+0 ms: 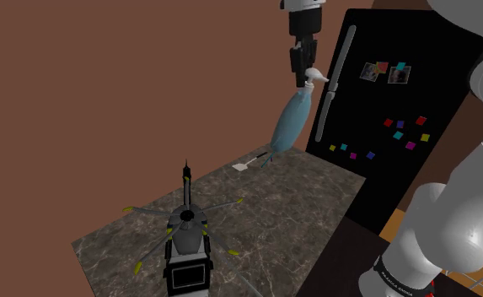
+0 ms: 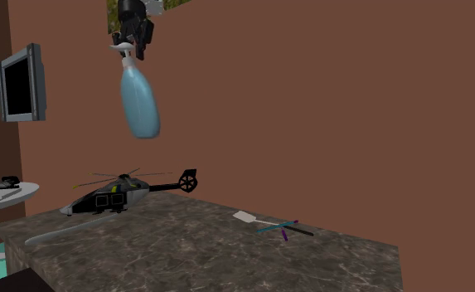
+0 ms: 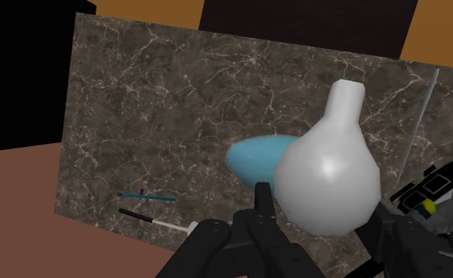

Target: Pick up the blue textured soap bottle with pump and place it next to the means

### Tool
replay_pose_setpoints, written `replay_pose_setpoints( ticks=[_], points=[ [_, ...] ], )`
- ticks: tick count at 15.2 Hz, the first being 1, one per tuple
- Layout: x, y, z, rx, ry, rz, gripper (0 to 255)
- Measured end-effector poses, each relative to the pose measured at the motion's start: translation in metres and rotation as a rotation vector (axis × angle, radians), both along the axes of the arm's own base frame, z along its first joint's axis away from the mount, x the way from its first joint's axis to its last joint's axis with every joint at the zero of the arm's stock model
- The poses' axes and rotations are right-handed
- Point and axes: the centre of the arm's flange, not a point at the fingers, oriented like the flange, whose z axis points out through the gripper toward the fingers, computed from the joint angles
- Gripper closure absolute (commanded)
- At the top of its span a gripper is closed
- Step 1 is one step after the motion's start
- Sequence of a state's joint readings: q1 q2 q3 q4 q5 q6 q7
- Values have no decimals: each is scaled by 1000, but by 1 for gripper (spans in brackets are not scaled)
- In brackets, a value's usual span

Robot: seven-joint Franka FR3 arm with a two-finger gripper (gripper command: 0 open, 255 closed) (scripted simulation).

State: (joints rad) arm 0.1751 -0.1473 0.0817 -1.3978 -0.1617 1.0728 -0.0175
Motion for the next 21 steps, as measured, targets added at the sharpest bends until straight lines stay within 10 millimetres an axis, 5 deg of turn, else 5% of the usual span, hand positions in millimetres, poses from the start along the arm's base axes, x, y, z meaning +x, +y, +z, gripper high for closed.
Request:
replay_pose_setpoints(
  ticks=[5, 21],
  points=[
    [-26, 42, 25, 0, 0, 0, 255],
    [-29, 46, -56, -1, 2, -1, 255]
  ],
)
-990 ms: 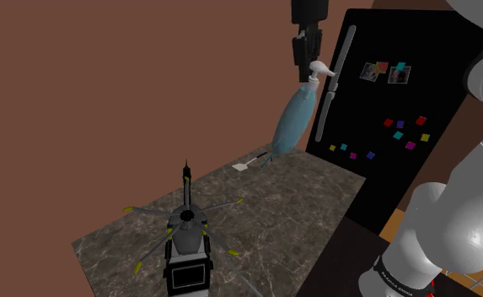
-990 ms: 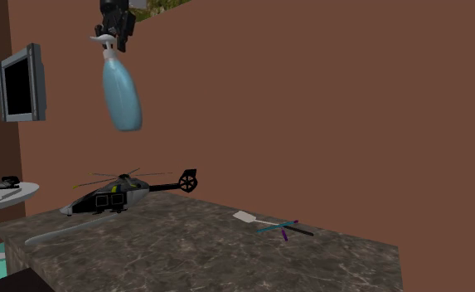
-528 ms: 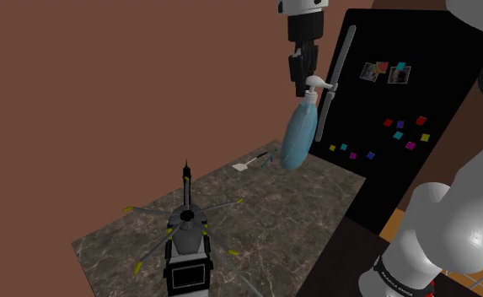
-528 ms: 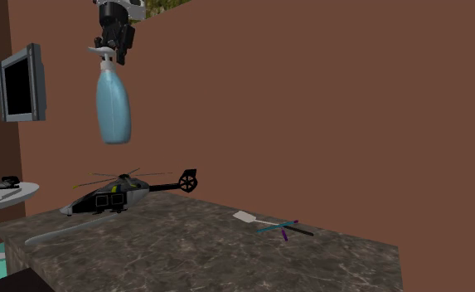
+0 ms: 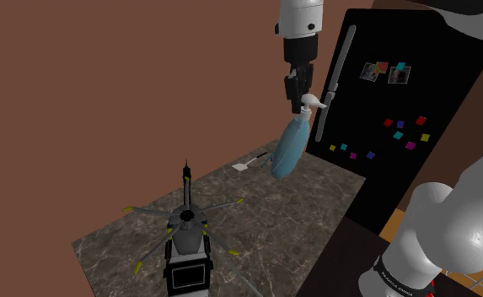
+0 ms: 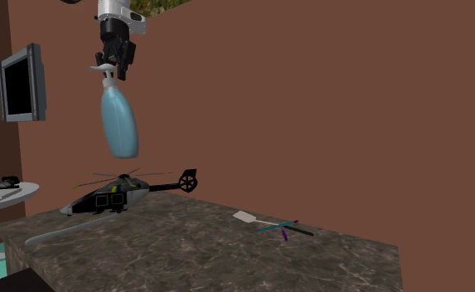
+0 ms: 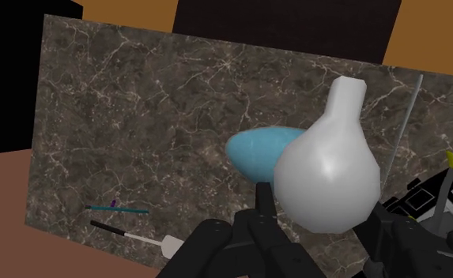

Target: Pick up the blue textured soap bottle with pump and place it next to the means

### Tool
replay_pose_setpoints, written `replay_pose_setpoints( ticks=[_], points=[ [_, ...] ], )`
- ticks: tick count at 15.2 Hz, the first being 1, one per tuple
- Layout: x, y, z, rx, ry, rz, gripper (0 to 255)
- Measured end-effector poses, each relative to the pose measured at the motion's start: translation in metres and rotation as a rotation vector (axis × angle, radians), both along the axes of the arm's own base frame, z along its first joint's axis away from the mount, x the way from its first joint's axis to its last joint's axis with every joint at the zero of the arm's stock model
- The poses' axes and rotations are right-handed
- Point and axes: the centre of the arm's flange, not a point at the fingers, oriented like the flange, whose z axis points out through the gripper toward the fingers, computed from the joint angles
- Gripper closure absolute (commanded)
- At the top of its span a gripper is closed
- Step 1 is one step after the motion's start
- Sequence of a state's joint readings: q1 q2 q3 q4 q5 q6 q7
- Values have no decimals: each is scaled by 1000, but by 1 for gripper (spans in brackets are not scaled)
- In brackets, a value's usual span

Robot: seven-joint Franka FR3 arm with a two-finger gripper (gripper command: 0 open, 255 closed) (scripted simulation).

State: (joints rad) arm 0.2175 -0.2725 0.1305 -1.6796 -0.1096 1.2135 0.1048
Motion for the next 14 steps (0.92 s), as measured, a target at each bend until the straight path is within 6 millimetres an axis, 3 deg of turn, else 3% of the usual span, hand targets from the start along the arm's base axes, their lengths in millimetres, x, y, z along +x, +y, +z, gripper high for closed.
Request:
replay_pose_setpoints(
  ticks=[14],
  points=[
    [0, -1, -73, 0, 0, 0, 255]
  ],
)
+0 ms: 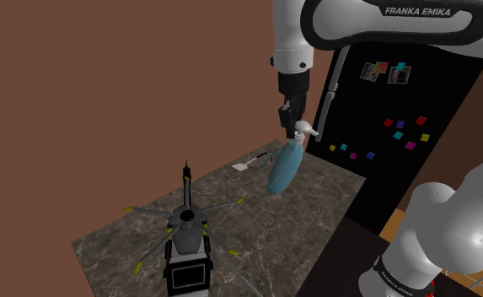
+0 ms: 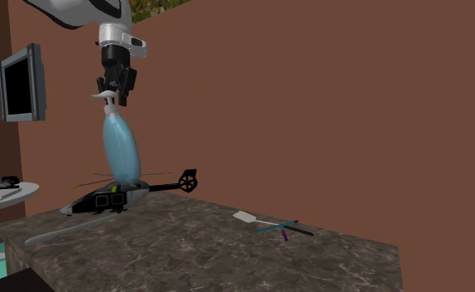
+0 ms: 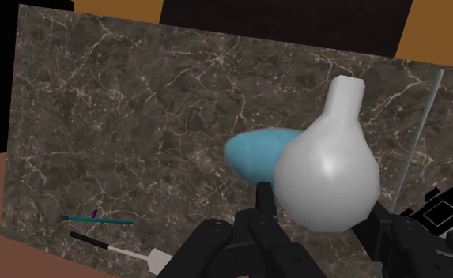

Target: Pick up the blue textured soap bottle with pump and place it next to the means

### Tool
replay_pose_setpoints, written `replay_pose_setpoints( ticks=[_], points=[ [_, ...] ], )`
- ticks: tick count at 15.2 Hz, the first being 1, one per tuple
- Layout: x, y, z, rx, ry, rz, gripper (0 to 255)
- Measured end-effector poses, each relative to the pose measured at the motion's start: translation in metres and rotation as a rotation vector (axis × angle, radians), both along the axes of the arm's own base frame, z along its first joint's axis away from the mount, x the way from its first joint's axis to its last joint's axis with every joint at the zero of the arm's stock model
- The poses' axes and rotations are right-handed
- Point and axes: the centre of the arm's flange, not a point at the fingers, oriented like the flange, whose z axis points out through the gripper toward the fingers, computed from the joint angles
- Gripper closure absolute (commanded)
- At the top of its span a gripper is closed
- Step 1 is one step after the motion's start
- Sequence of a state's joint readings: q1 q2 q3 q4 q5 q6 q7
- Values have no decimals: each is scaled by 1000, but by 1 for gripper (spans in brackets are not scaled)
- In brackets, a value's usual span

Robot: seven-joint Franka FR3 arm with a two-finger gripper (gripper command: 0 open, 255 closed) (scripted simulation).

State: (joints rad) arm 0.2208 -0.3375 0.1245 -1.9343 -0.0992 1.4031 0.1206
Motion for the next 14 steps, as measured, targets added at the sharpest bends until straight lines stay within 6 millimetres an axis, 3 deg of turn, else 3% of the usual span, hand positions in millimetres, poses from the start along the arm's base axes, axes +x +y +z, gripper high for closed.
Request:
replay_pose_setpoints(
  ticks=[14],
  points=[
    [0, 1, -75, 0, 0, 0, 255]
  ],
)
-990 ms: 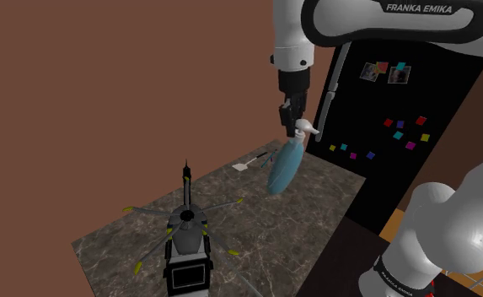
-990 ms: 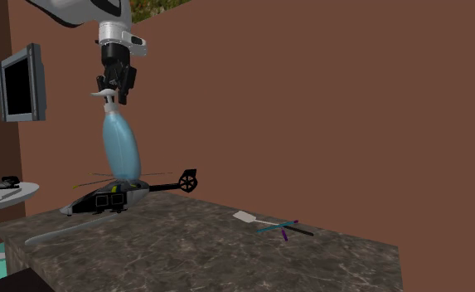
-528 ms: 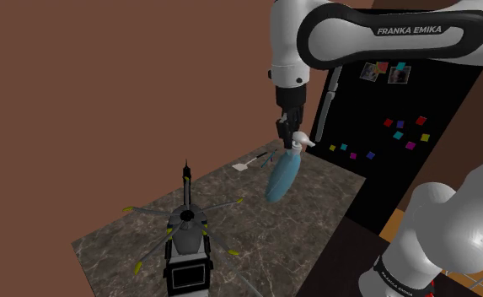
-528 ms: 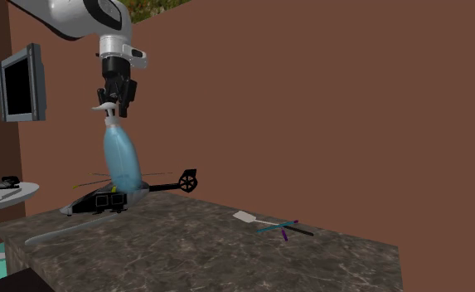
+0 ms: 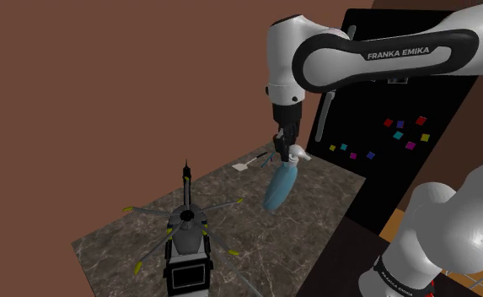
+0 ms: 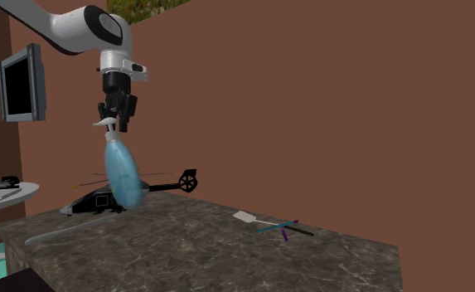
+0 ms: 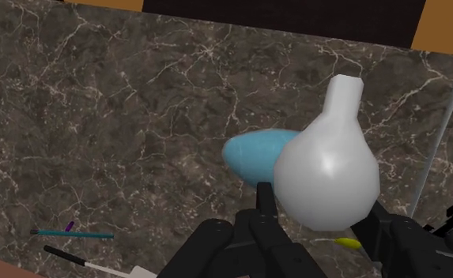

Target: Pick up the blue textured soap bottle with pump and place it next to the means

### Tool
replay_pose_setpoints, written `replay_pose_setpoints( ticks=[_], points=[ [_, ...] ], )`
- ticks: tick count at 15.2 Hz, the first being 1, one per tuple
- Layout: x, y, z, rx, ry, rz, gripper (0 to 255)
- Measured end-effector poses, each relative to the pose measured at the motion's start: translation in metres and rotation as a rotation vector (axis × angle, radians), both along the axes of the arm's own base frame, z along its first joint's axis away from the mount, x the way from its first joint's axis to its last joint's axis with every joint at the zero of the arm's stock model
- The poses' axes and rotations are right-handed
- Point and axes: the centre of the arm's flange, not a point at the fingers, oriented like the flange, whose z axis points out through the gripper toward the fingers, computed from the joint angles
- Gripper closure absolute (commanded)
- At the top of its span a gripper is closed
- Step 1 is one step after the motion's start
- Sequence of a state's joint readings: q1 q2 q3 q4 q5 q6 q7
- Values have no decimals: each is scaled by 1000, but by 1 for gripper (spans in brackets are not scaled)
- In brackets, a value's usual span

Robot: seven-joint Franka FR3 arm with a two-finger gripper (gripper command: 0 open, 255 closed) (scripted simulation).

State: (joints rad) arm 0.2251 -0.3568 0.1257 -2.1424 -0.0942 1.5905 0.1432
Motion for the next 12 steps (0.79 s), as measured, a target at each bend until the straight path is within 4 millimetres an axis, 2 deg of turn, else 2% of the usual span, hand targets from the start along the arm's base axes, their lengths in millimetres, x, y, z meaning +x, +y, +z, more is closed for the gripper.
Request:
replay_pose_setpoints(
  ticks=[12],
  points=[
    [0, -1, -63, 0, 0, 0, 255]
  ],
)
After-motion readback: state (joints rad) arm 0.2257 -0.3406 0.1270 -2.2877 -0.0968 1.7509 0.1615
